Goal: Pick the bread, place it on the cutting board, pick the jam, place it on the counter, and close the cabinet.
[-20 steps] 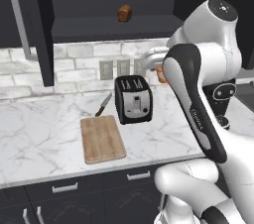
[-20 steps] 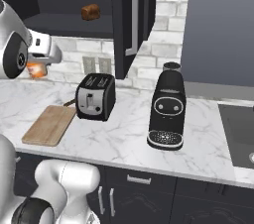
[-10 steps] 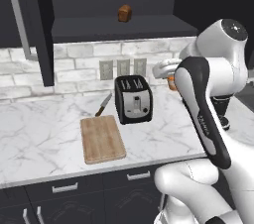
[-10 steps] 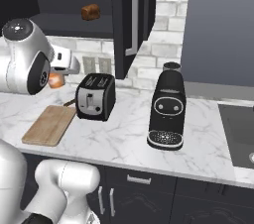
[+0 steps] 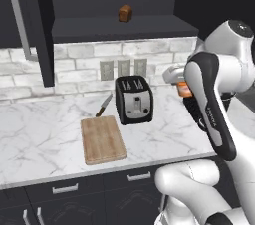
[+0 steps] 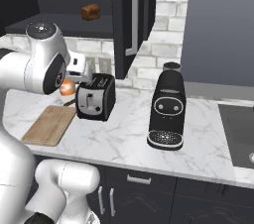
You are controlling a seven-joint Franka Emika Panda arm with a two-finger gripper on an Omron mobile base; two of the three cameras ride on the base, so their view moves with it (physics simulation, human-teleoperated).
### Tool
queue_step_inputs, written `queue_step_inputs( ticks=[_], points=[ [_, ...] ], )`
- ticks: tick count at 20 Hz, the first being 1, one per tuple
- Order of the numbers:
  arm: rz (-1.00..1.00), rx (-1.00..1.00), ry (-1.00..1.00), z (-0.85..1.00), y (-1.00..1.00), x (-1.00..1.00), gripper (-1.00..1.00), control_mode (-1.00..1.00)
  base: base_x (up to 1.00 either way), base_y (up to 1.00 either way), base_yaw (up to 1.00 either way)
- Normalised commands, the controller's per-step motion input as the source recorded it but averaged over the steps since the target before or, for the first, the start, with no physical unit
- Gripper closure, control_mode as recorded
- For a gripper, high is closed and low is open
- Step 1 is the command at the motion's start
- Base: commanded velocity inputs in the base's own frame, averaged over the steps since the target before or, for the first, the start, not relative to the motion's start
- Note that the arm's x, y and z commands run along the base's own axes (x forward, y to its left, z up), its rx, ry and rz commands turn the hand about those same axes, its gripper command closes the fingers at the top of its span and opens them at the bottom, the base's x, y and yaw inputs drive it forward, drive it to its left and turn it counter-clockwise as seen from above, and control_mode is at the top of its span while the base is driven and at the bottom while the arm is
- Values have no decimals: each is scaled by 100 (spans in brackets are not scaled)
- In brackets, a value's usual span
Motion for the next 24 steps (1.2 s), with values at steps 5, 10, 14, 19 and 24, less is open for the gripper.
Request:
queue_step_inputs(
  ticks=[5,10,14,19,24],
  points=[
    [-1,0,9,-38,-18,14,100,-100,0,0,0],
    [-3,0,3,-55,-18,39,100,-100,0,0,0],
    [-4,0,0,-66,-19,41,100,-100,0,0,0],
    [-3,0,0,-65,-17,35,100,-100,0,0,0],
    [-3,0,0,-61,-10,39,100,-100,0,0,0]
  ],
)
